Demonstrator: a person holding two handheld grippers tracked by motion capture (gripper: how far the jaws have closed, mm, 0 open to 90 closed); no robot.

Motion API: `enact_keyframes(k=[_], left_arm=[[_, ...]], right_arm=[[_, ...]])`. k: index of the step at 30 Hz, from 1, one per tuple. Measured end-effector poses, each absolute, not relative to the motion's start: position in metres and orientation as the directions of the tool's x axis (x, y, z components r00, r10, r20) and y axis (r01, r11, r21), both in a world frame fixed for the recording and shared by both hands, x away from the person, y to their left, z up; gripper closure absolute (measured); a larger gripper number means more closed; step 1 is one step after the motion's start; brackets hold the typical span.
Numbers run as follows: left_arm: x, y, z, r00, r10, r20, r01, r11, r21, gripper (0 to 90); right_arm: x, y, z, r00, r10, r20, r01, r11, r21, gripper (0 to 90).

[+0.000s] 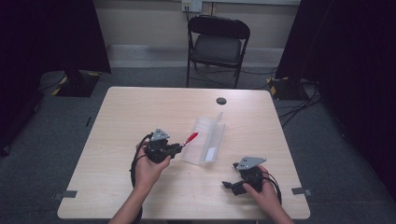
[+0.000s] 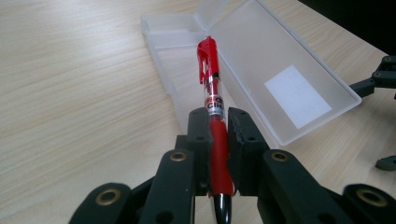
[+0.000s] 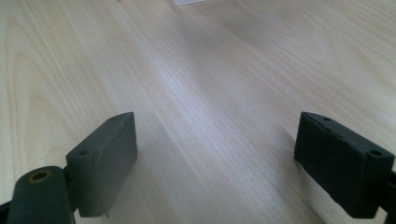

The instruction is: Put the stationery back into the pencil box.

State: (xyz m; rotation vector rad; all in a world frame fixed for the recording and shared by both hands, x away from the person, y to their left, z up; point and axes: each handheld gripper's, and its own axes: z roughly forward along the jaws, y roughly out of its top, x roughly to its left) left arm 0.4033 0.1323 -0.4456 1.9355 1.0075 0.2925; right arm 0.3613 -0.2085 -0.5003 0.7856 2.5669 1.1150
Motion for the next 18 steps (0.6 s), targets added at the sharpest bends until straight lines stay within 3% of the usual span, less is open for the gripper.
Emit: enact_keyframes(k=[18], left_arm=[[0.415, 0.121, -0.453, 0.620, 0.759, -0.200, 0.547, -0.235, 0.803, 80.1]], right_arm=[[0.361, -0.208, -0.500, -0.829, 0.560, -0.001, 0.381, 0.566, 0.731, 12.4]])
